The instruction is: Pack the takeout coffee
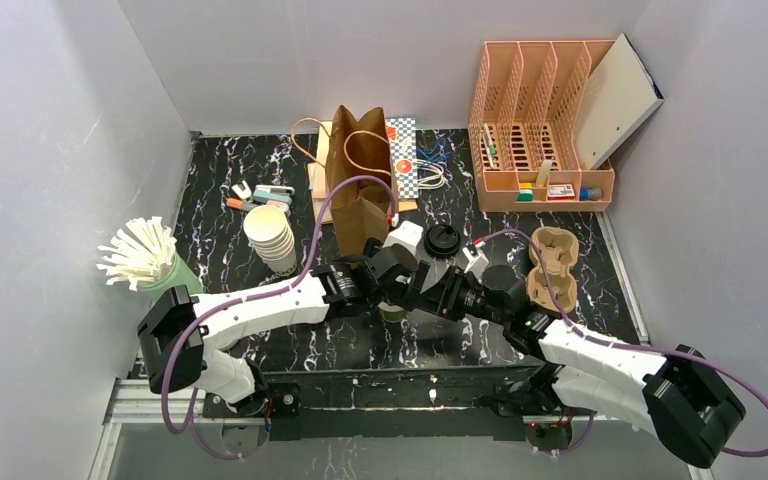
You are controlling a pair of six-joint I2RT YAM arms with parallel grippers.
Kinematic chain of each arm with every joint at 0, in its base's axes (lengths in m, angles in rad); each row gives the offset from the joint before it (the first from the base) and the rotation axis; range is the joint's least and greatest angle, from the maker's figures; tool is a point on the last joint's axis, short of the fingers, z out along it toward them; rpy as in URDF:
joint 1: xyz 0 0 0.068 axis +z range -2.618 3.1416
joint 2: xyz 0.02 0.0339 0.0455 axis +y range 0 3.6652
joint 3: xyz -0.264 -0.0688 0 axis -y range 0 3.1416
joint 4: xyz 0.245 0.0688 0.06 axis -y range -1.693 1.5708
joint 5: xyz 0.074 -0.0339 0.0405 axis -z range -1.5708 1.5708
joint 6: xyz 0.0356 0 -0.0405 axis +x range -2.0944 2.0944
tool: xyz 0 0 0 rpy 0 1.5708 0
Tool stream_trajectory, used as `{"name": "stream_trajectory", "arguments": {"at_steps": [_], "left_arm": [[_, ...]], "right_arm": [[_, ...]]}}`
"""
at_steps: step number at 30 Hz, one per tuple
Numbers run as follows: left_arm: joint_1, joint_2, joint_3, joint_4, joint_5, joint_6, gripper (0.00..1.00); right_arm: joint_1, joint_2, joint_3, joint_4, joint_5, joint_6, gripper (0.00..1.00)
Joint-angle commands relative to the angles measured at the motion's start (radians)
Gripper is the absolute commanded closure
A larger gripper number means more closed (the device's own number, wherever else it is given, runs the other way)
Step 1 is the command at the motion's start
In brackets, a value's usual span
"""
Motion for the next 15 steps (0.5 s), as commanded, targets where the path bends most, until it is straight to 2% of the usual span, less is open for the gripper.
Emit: {"name": "stream_trajectory", "arguments": {"at_steps": [1, 5, 15], "left_arm": [[0.0, 0.031, -0.067, -0.199, 0.012, 0.027, 0.23], [0.0, 0.037, -0.069, -0.199, 0.016, 0.027, 0.23], [0.0, 0.05, -0.075, -0.199, 0.026, 0.028, 0.23]], "right_arm": [[-0.002, 0.016, 0.013, 0.053, 0.052, 0.038, 0.64], [-0.003, 0.033, 0.009, 0.051, 0.063, 0.064, 0.68], [-0.003, 0.099, 0.032, -0.091, 0.077, 0.081, 0.69]]}}
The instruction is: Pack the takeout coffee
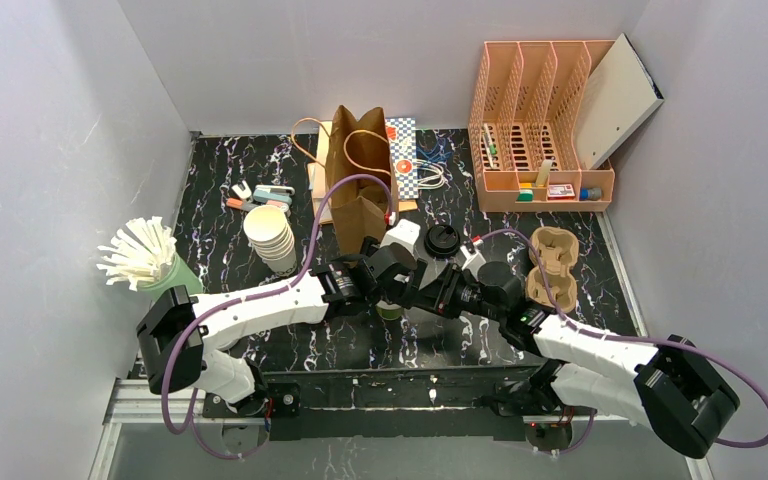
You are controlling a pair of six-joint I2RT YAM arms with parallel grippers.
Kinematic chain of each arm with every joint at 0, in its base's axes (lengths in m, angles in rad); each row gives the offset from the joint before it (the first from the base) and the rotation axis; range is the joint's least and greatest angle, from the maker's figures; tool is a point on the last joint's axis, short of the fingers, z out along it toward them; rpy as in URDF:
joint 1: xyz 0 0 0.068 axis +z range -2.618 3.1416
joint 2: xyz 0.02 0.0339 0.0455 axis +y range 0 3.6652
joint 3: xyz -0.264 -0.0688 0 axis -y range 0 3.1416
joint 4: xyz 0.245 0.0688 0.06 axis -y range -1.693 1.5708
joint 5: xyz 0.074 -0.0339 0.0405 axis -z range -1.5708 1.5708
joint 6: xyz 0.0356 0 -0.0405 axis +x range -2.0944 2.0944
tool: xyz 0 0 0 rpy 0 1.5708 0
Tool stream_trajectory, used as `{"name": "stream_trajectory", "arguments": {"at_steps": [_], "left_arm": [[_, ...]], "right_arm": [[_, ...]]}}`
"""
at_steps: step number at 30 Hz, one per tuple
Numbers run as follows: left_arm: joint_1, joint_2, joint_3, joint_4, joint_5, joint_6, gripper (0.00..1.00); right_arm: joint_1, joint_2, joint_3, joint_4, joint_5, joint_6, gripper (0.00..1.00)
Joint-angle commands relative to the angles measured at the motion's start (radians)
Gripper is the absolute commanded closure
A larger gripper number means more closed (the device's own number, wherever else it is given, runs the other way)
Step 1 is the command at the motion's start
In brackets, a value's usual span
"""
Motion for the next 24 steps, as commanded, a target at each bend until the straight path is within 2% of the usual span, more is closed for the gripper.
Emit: {"name": "stream_trajectory", "arguments": {"at_steps": [1, 16, 21, 24], "left_arm": [[-0.009, 0.054, -0.069, -0.198, 0.038, 0.03, 0.23], [-0.009, 0.073, -0.088, -0.205, 0.056, 0.021, 0.22], [-0.009, 0.064, -0.073, -0.204, 0.045, 0.018, 0.21], [-0.009, 0.05, -0.042, -0.207, 0.024, 0.019, 0.15]], "right_arm": [[-0.003, 0.036, 0.009, -0.136, 0.077, -0.008, 0.69], [-0.002, 0.097, 0.01, -0.199, 0.078, -0.01, 0.7], [-0.001, 0.051, 0.019, -0.211, 0.083, -0.036, 0.7], [-0.002, -0.003, 0.054, -0.255, 0.1, -0.075, 0.69]]}}
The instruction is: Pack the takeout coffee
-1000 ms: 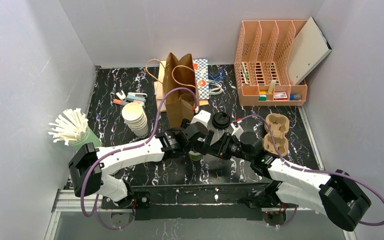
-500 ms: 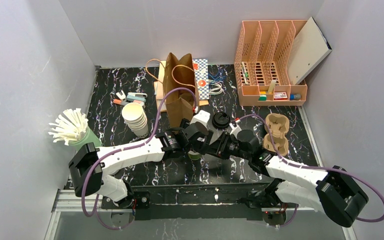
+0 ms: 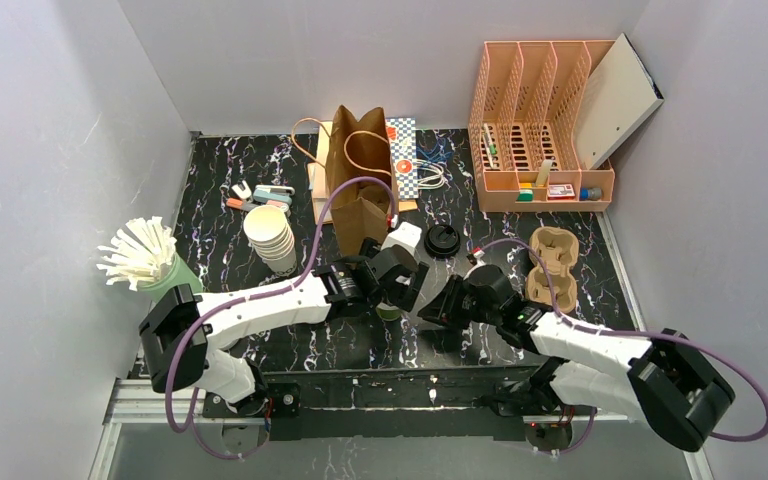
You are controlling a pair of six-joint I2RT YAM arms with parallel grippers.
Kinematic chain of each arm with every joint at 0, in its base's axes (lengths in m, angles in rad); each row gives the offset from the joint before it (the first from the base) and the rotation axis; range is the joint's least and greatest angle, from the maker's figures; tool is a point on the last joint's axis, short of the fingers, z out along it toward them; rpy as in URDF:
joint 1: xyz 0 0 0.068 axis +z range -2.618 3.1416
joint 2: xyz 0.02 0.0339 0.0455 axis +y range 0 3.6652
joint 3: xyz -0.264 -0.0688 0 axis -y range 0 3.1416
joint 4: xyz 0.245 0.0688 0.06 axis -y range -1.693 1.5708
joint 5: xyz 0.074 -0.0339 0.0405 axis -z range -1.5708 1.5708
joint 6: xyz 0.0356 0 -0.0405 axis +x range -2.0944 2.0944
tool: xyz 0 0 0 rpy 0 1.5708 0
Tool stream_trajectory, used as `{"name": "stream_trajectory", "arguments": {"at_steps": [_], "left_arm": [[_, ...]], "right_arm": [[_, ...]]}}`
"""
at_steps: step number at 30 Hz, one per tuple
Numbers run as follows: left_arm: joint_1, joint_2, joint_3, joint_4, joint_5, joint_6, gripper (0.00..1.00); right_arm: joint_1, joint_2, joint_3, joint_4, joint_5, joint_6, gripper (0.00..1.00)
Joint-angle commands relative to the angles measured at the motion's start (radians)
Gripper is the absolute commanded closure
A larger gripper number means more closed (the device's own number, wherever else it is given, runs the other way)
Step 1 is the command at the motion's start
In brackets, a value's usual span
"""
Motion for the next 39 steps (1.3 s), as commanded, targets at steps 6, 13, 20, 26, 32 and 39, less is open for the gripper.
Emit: {"name": "stream_trajectory", "arguments": {"at_steps": [6, 13, 20, 26, 32, 39], "left_arm": [[-0.006, 0.015, 0.035, -0.218, 0.003, 0.013, 0.06], [-0.005, 0.006, 0.103, -0.23, -0.005, 0.03, 0.02], [-0.004, -0.029, 0.163, -0.231, 0.0, 0.041, 0.02], [-0.002, -0.084, 0.196, -0.262, 0.026, 0.025, 0.02], [-0.001, -0.213, 0.149, -0.308, 0.015, -0.081, 0.06], [0.056, -0.436, 0.003, -0.25, 0.033, -0.171, 0.18]], "right_arm": [[-0.002, -0.133, 0.096, -0.11, 0.057, -0.123, 0.65], [-0.002, -0.152, 0.098, -0.118, 0.052, -0.148, 0.62], [-0.002, -0.178, 0.104, -0.136, 0.059, -0.173, 0.55], [-0.002, -0.189, 0.158, -0.169, 0.065, -0.286, 0.41], [-0.002, -0.202, 0.238, -0.183, 0.034, -0.487, 0.34], [-0.002, -0.158, 0.377, -0.212, -0.077, -0.773, 0.02]]}}
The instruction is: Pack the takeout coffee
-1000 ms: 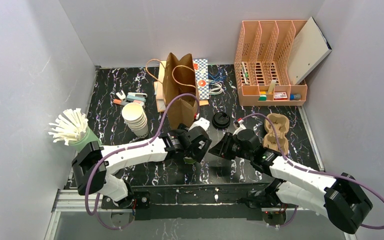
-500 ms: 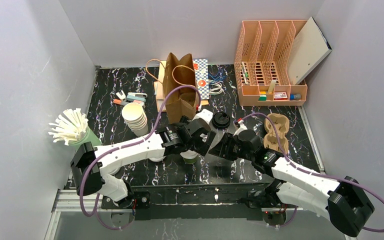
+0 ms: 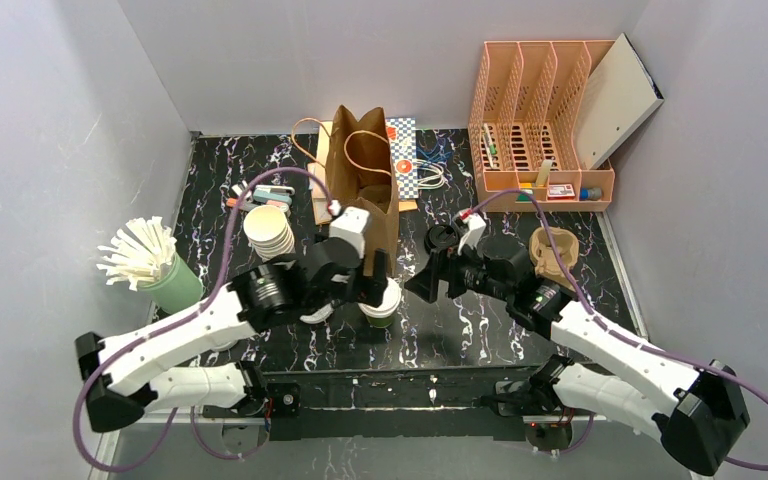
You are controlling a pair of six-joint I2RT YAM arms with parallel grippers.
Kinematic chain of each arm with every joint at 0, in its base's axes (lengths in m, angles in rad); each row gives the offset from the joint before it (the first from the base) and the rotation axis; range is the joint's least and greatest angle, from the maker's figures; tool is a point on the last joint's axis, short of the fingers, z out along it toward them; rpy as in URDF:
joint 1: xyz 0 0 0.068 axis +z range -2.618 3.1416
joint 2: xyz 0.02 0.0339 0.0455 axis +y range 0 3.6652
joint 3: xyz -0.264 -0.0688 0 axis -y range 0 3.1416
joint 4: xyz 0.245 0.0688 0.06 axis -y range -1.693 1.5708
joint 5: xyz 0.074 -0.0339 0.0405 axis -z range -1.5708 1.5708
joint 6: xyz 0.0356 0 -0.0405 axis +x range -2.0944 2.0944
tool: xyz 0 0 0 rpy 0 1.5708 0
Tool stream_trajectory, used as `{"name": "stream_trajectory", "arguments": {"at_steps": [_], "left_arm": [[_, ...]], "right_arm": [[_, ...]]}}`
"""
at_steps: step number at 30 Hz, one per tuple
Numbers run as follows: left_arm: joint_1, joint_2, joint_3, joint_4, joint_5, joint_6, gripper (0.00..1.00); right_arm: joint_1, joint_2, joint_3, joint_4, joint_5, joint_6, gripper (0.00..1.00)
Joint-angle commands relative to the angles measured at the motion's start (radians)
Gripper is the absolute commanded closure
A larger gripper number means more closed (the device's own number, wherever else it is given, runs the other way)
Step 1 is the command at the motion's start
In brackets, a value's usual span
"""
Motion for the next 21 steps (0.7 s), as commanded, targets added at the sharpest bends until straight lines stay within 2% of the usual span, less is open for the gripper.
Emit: {"name": "stream_trajectory", "arguments": {"at_steps": [1, 4, 6, 9, 14, 21], "left_arm": [[0.082, -0.141, -0.114, 0.038, 0.039, -0.077, 0.19], [0.216, -0.205, -0.179, 0.083, 0.182, -0.102, 0.23], [0.257, -0.24, -0.213, 0.1, 0.222, -0.122, 0.26], [0.278, -0.285, -0.264, 0.121, 0.236, -0.174, 0.31], [0.297, -0.358, -0.348, 0.156, 0.269, -0.255, 0.37], [0.323, -0.405, -0.441, 0.181, 0.289, -0.324, 0.47]], "right_arm": [[-0.001, 0.05, 0.133, 0.002, -0.095, -0.247, 0.02], [-0.001, 0.116, 0.199, -0.03, -0.166, -0.32, 0.02], [-0.001, 0.177, 0.251, -0.059, -0.206, -0.369, 0.02], [0.022, 0.28, 0.341, -0.139, -0.238, -0.456, 0.02], [0.127, 0.375, 0.43, -0.219, -0.144, -0.607, 0.02], [0.162, 0.465, 0.499, -0.249, -0.107, -0.641, 0.02]]}}
